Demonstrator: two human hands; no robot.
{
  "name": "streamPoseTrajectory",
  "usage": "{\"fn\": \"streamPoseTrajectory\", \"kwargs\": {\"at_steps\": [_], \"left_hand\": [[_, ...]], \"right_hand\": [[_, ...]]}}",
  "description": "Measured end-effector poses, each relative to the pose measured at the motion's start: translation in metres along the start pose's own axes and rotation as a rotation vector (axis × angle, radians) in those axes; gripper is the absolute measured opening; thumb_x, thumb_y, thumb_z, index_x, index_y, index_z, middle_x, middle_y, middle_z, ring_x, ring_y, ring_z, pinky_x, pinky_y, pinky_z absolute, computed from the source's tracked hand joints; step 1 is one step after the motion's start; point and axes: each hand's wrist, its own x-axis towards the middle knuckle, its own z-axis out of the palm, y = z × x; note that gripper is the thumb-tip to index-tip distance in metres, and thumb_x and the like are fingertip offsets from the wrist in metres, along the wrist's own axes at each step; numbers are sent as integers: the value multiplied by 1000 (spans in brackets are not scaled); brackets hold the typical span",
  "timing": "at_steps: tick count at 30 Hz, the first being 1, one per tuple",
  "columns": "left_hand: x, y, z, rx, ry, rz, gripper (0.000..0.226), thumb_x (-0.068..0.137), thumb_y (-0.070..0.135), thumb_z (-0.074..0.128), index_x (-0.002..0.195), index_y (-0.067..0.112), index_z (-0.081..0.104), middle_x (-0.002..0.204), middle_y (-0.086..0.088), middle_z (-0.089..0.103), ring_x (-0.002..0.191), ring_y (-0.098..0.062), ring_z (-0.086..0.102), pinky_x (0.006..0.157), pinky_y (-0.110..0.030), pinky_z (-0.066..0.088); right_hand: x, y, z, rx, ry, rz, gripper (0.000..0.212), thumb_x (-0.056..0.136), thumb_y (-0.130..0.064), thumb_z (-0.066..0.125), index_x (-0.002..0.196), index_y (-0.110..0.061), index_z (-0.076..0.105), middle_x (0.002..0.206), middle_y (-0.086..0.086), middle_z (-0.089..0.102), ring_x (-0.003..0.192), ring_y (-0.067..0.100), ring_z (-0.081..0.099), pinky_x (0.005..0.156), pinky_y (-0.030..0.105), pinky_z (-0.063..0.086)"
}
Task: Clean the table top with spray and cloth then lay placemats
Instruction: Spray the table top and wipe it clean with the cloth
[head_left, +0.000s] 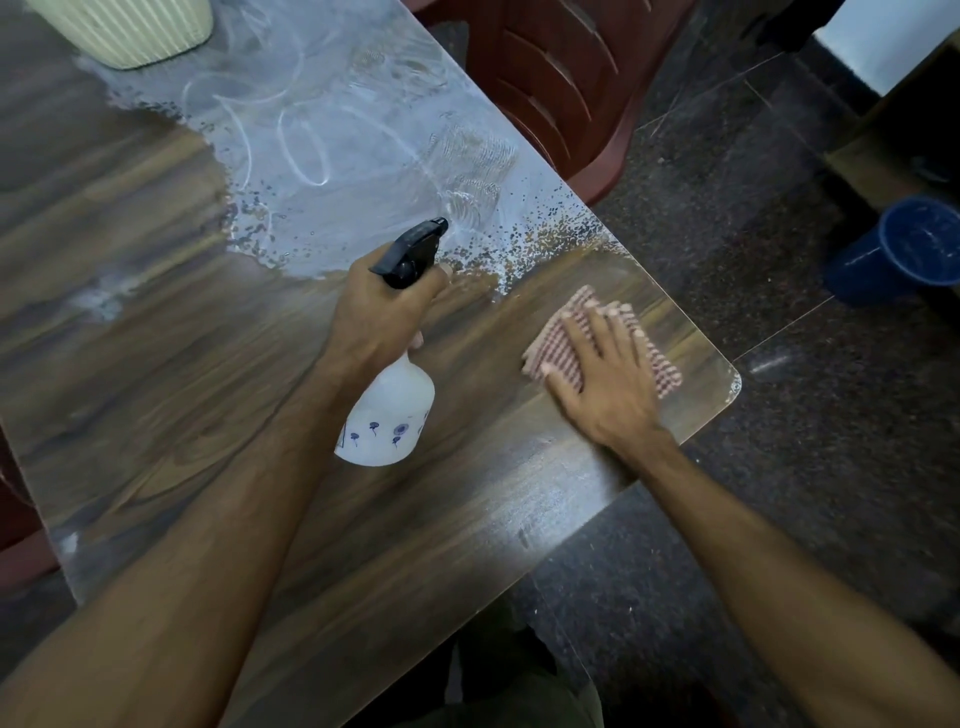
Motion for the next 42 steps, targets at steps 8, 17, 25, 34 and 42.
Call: {"fn": "streamPoseTrajectory", "kwargs": {"at_steps": [8,17,25,34,42], "left_hand": [[0,-14,-14,-1,43,-15,25,93,23,64,108,3,63,68,-20,53,37,-12,48,41,-19,42],[24,-20,-29,-17,40,-60,29,91,22,66,102,-4,61,60,-14,54,39,-14,50,46,-25,45],[48,-30,-52,-101,25,-85,41,87,32,67,108,-3,59,100,-36,60,54,-24,48,53,-29,42],[67,-38,-64,-170,16,-60,33,90,23,67,106,-6,61,95,-41,57,44,-19,46,42,-21,43],[81,-39,-87,-141,74,-52,28,94,20,64,104,-6,62,100,-35,62,38,-9,48,43,-21,43]], "right_hand": [[111,-20,-24,24,31,131,80,96,-69,18,160,-24,4,166,11,-1,153,33,-3,122,52,-4],[45,-76,4,-38,-21,-231,75,96,-70,20,159,-31,7,167,5,2,153,24,-3,124,47,-2],[153,-29,-27,32,107,204,82,92,-71,21,159,-25,12,166,11,8,153,33,4,122,54,2],[161,-125,-13,-46,34,-78,82,93,-73,10,160,-24,3,166,12,-1,153,30,-2,123,50,-3],[127,-79,-14,-46,38,-78,76,95,-70,24,159,-31,10,167,6,5,153,26,5,122,48,1]]}}
